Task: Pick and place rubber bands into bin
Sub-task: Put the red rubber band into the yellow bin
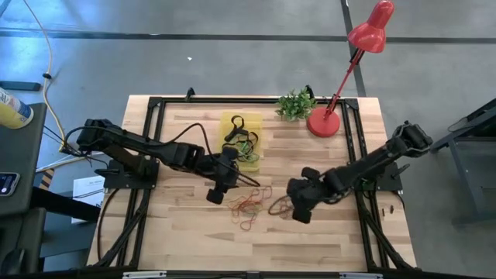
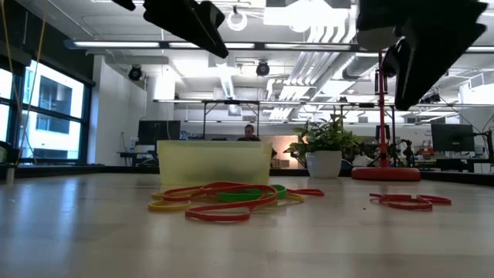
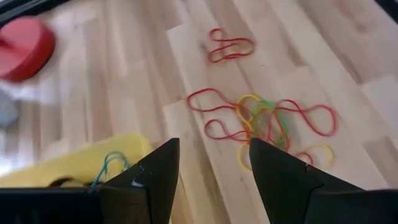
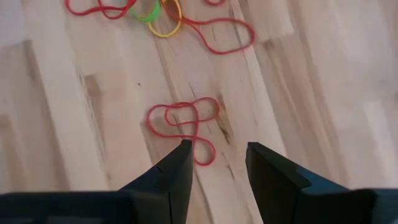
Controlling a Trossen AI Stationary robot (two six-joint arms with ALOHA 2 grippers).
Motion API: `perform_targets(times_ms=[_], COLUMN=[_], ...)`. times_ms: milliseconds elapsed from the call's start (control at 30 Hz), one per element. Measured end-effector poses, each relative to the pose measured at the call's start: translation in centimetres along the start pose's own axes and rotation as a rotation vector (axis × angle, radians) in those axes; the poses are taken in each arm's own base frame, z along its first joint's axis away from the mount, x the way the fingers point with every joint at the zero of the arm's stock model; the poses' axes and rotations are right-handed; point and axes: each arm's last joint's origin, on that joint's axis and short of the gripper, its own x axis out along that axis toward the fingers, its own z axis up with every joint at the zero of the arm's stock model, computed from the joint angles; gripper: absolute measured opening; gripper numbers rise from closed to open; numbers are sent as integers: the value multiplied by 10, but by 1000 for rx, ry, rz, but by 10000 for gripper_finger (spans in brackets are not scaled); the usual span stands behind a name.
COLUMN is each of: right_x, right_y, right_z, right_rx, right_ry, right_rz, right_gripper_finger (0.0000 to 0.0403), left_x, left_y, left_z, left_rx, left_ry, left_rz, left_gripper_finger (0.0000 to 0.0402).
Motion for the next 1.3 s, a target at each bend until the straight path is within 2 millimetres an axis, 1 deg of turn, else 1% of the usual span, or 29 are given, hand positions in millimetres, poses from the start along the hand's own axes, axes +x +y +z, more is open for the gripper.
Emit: perform_targets(times_ms=[67,133,300,433,567,667,933,1100,1300], right_x=[-2,1,24,40,52,55,57,71,87], right_y=[7,12,19,16,9,7,7,11,23], right_z=[-5,-10,-31,-45,-55,-57,-56,-58,-51], right_rx=[-43,-80,-118,-59,5,8,-130,-206,-230], right_ry=[-30,-62,-123,-170,-196,-208,-234,-198,-189], right_rz=[-15,9,118,179,192,193,155,151,113], right_gripper_finger=[139,139,139,139,139,139,139,139,139], left_x=[0,0,0,0,0,0,-1,-1,-1], left_y=[1,1,-1,-2,-1,0,1,1,2], left_z=[0,0,0,-1,-1,-2,-2,-2,-2], left_rx=[-52,-101,-143,-152,-150,-151,-148,-150,-171], left_ry=[5,5,10,19,31,34,38,39,39], left_rz=[23,27,33,61,113,126,156,164,174], left_gripper_finger=[184,184,184,184,184,184,184,184,184])
